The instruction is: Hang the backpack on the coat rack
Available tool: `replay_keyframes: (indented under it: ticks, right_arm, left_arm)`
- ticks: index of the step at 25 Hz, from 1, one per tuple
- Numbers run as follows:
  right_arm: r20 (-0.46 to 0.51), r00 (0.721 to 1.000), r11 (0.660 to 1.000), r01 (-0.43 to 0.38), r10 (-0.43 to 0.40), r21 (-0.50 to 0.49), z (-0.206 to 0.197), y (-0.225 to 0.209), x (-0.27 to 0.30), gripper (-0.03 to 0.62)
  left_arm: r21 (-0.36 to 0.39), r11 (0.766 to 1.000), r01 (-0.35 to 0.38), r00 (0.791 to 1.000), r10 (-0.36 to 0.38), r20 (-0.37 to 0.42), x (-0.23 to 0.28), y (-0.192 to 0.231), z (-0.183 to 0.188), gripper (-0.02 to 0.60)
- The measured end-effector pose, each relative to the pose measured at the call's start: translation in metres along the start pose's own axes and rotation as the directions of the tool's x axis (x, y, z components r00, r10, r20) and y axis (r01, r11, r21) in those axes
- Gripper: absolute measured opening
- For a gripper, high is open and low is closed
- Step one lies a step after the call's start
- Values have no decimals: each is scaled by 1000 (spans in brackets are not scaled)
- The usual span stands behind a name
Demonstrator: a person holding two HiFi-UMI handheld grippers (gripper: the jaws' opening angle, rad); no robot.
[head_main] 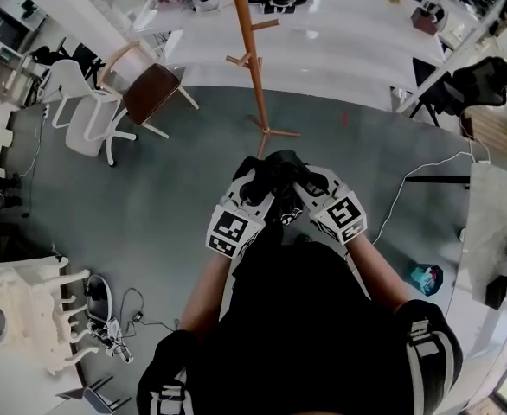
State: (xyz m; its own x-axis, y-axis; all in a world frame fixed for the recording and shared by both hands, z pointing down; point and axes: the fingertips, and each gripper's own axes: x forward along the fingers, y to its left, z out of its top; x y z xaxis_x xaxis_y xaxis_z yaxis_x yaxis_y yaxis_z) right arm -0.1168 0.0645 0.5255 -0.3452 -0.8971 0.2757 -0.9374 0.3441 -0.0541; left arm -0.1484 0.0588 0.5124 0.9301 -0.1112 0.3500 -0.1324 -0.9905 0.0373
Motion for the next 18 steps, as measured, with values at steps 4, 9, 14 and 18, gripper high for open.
replay_keyframes:
  ticks: [4, 9, 14, 18]
  right_arm:
    - [-31, 999, 1000, 12, -12, 1, 11, -10, 25, 77]
    - [-28, 999, 999, 38, -37, 20, 19, -24, 51, 78]
    - [-19, 998, 997, 66, -65, 28, 29, -34, 78, 78]
    - [3, 996, 995, 86, -87, 54, 31, -46, 103, 78]
  left_arm:
    - [-1, 1000, 15, 1000, -15, 2, 3, 30, 3, 89]
    - [4, 1000, 26, 1000, -26, -5, 10, 60, 8, 89]
    - [-4, 999, 49, 999, -49, 0, 12, 89, 8, 89]
    - [-7, 997, 75, 997, -75, -3, 21, 115, 7, 89]
